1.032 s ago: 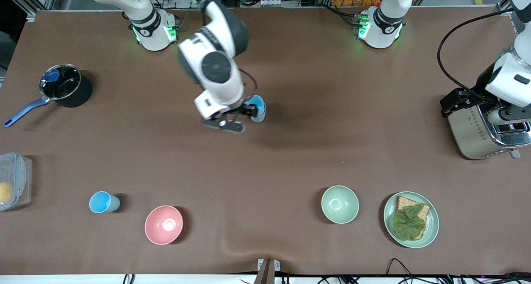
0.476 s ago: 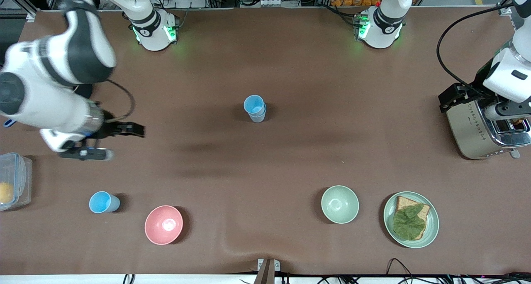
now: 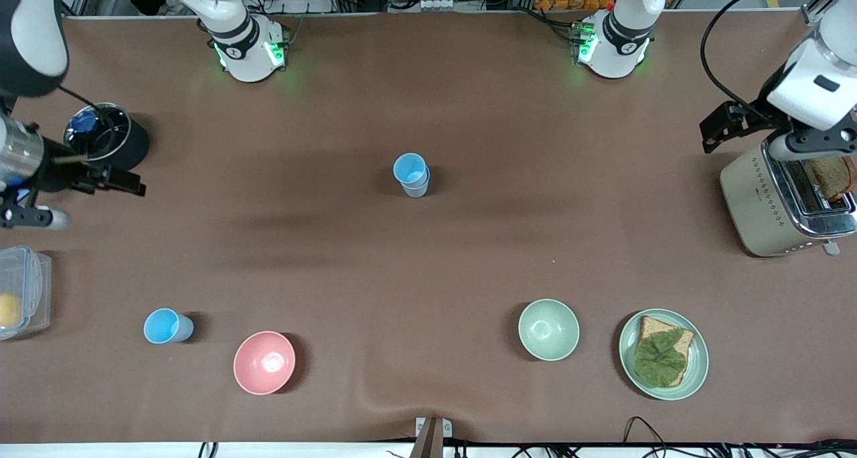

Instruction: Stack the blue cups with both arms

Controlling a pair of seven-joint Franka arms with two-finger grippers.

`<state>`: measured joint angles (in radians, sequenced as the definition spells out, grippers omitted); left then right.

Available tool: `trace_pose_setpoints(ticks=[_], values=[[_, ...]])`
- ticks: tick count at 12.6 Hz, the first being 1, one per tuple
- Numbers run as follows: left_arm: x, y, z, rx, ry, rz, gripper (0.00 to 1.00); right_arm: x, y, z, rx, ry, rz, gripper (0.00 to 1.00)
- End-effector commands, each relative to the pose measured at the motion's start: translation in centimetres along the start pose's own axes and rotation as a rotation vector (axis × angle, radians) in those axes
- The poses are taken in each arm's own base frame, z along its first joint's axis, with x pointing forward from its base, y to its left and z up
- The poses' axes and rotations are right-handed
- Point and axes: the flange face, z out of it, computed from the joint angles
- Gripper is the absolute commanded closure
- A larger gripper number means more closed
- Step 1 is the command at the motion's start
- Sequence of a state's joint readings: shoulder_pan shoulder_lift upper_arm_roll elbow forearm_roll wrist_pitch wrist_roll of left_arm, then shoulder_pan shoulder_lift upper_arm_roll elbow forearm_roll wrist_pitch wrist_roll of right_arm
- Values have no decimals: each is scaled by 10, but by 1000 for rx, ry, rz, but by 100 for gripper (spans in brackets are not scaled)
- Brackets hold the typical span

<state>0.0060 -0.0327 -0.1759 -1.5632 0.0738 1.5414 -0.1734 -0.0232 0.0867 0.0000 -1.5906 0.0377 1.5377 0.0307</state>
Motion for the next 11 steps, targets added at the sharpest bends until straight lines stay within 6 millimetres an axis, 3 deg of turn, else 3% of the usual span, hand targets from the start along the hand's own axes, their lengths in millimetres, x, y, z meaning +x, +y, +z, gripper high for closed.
trace_pose_setpoints(ticks=[1, 4, 9, 11], values=[[-22, -4, -7, -48, 10, 84, 0, -35, -14, -25, -25, 14, -22, 0], [-21, -5, -9, -58, 19, 165, 0, -48, -16, -33, -19, -5, -23, 0], [-13, -2, -12, -94, 20, 163, 0, -44, -10, -35, 21, -1, -13, 0], [-13, -1, -11, -100, 15, 162, 0, -44, -10, -46, 23, 17, -16, 0]])
